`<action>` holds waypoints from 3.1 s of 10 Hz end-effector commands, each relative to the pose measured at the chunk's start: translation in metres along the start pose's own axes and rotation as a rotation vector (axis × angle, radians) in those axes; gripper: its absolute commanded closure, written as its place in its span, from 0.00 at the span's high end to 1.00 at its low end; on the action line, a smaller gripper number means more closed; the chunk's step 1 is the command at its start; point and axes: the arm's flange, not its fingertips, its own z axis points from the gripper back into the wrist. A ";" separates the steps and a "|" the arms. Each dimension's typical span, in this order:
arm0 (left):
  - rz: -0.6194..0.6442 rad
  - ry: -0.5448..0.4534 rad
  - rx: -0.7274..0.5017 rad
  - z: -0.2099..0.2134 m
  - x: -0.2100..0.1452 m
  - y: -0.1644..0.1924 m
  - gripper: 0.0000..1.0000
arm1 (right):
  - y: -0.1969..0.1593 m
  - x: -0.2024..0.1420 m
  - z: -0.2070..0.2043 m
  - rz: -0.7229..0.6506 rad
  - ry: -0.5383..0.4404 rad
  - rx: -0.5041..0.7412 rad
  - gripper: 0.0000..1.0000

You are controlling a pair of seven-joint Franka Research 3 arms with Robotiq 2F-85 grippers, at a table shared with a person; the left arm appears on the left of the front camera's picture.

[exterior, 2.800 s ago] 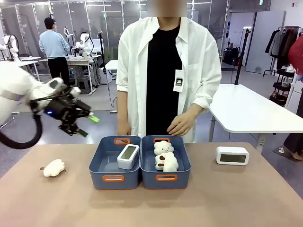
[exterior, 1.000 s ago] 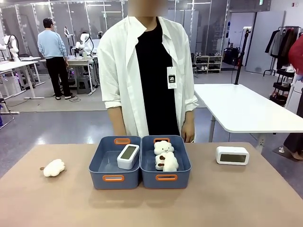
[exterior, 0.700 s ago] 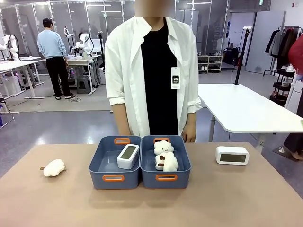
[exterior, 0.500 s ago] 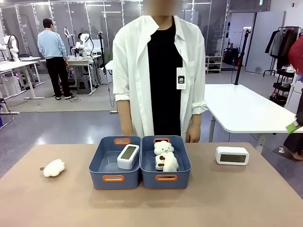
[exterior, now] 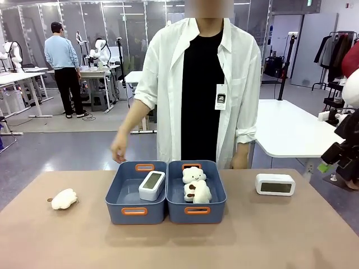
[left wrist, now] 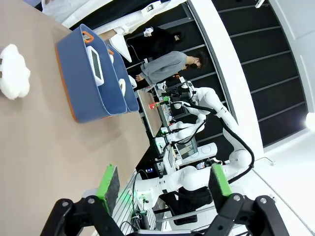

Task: Sort the digital clocks into the basket.
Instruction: Pick up the Digital clock from the table and place it into the empty Plastic storage basket.

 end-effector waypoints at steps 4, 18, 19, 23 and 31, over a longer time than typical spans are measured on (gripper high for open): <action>0.000 0.006 0.002 0.000 -0.004 -0.004 0.93 | 0.000 0.029 -0.008 0.197 0.084 0.013 1.00; 0.000 0.006 0.002 0.000 -0.004 -0.004 0.93 | 0.001 0.178 -0.195 0.946 0.376 0.167 1.00; 0.000 0.006 0.002 0.000 -0.004 -0.004 0.93 | 0.001 0.177 -0.208 0.943 0.394 0.178 1.00; 0.000 0.006 0.002 0.000 -0.004 -0.004 0.93 | -0.005 0.166 -0.224 0.911 0.361 0.231 0.85; 0.000 0.006 0.002 0.000 -0.004 -0.004 0.93 | 0.001 0.152 -0.193 0.857 0.318 0.296 0.03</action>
